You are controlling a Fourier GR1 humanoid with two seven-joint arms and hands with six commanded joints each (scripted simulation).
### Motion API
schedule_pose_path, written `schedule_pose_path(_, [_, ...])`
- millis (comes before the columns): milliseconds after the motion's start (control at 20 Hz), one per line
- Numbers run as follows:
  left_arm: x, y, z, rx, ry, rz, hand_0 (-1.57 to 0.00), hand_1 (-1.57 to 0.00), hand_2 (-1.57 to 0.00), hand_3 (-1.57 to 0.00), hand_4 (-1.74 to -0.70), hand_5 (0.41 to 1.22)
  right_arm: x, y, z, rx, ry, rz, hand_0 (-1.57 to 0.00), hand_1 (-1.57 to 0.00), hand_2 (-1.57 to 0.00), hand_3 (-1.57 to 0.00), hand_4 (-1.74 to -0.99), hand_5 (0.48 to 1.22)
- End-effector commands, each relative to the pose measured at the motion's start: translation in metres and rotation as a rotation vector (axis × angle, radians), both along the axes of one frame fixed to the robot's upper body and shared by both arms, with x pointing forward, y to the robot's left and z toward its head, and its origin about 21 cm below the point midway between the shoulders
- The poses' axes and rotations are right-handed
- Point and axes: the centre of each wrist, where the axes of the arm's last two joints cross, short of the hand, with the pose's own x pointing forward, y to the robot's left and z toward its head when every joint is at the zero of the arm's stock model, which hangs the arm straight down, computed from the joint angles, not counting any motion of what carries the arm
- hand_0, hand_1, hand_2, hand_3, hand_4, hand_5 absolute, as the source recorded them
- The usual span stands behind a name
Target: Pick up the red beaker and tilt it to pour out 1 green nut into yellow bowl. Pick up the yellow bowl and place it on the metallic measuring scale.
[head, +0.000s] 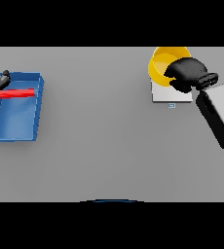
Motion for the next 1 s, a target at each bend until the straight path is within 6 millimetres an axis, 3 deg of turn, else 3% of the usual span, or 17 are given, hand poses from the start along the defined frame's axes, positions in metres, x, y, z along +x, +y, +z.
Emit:
schedule_pose_path(0, [0.0,-0.003,-0.002,-0.003,-0.002,-0.001,0.0,0.0,0.0,0.0,-0.86,0.779,0.002,-0.007,-0.002,0.004,0.005,-0.014,-1.57,-1.57,-1.5,-1.18,-1.741,1.221])
schedule_pose_path(250, [0.006,-0.009,-0.006,0.016,0.008,0.0,0.0,0.0,0.0,0.0,-0.86,0.804,0.006,-0.014,-0.023,0.018,0.032,-0.057,-1.57,-1.57,-1.4,-1.34,-1.741,1.221])
schedule_pose_path(650, [0.005,-0.005,-0.005,0.012,0.008,-0.01,0.0,0.0,0.0,0.0,-0.84,0.783,0.011,-0.022,-0.038,0.015,0.071,-0.079,-1.57,-1.57,-1.37,-1.45,-1.741,1.221])
schedule_pose_path(750, [0.007,-0.006,-0.008,0.019,0.011,-0.016,0.0,0.0,0.0,0.0,-0.84,0.779,0.011,-0.023,-0.037,0.02,0.072,-0.084,-1.57,-1.5,-1.44,-1.25,-1.741,1.221])
schedule_pose_path(800, [0.008,-0.011,-0.008,0.016,0.017,-0.019,0.0,0.0,0.0,0.0,-0.84,0.775,0.012,-0.024,-0.034,0.014,0.079,-0.093,-1.56,-1.43,-1.34,-1.11,-1.682,1.221])
schedule_pose_path(850, [0.008,-0.008,-0.004,0.018,0.005,-0.025,0.0,0.0,0.0,0.0,-0.84,0.773,0.011,-0.022,-0.038,0.012,0.082,-0.108,-1.47,-1.28,-1.18,-0.96,-1.632,1.145])
schedule_pose_path(950, [0.006,-0.008,-0.004,0.021,0.018,-0.021,0.0,0.0,0.0,0.0,-0.83,0.771,0.011,-0.021,-0.038,0.044,0.109,-0.129,-1.15,-0.96,-0.85,-0.69,-1.559,1.014])
